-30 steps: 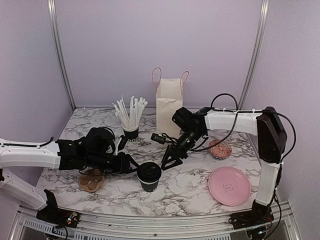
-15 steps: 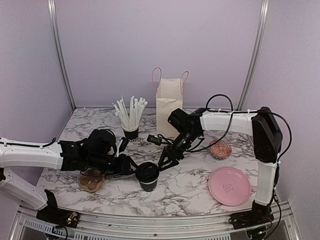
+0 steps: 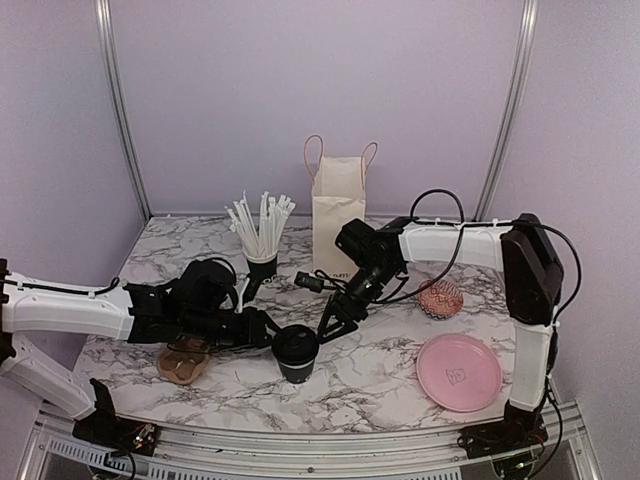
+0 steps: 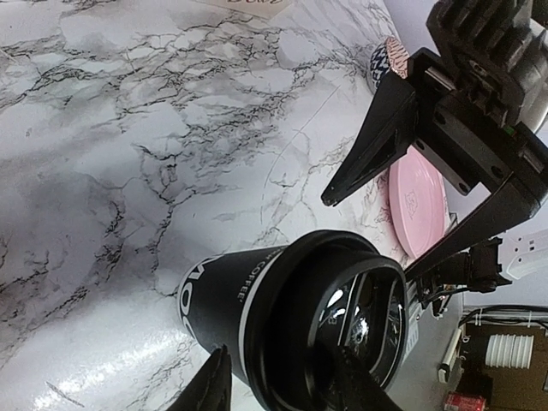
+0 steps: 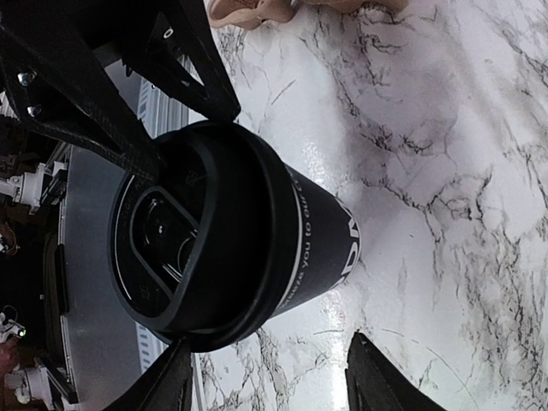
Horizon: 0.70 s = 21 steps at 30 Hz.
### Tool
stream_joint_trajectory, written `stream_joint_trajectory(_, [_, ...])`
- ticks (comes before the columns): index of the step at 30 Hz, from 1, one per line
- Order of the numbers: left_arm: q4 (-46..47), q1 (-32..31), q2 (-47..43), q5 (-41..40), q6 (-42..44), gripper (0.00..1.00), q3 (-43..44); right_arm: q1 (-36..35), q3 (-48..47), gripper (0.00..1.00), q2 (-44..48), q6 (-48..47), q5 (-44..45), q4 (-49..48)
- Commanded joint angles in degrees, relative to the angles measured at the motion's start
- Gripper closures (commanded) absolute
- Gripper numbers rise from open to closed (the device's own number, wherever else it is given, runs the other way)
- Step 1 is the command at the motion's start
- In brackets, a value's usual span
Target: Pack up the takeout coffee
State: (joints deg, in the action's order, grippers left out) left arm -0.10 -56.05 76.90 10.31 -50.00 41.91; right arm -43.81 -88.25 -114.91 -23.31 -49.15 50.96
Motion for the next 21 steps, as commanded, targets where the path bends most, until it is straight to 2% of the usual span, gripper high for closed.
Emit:
stream_joint_trajectory(1, [-3.41, -0.28, 4.11, 0.64, 1.66, 0.59, -3.39, -0.55, 1.73, 0.41, -3.86, 1.72, 8.04, -0.58])
stream_joint_trajectory(7, [-0.62, -0.23, 8.57, 0.3, 1.8, 0.61, -6.99, -0.88, 1.55, 0.43, -5.77, 2.58, 9.39, -0.56])
stream_joint_trajectory(12, [-0.44, -0.43, 9.33, 2.05, 3.11, 0.63, -7.49, -0.75, -0.73, 0.44, -5.36, 0.76, 6.12, 1.01])
stream_joint_trajectory(17, [-2.17, -0.79, 4.29, 0.21, 7.17, 0.52, -1.2, 0.33, -3.81, 0.41, -2.27, -1.67, 2.54, 3.12])
stream_joint_trajectory(21, [-3.37, -0.75, 1.59, -1.99, 9.71, 0.47, 3.13, 1.18, -5.06, 0.31, 0.73, -2.47, 1.32, 3.48])
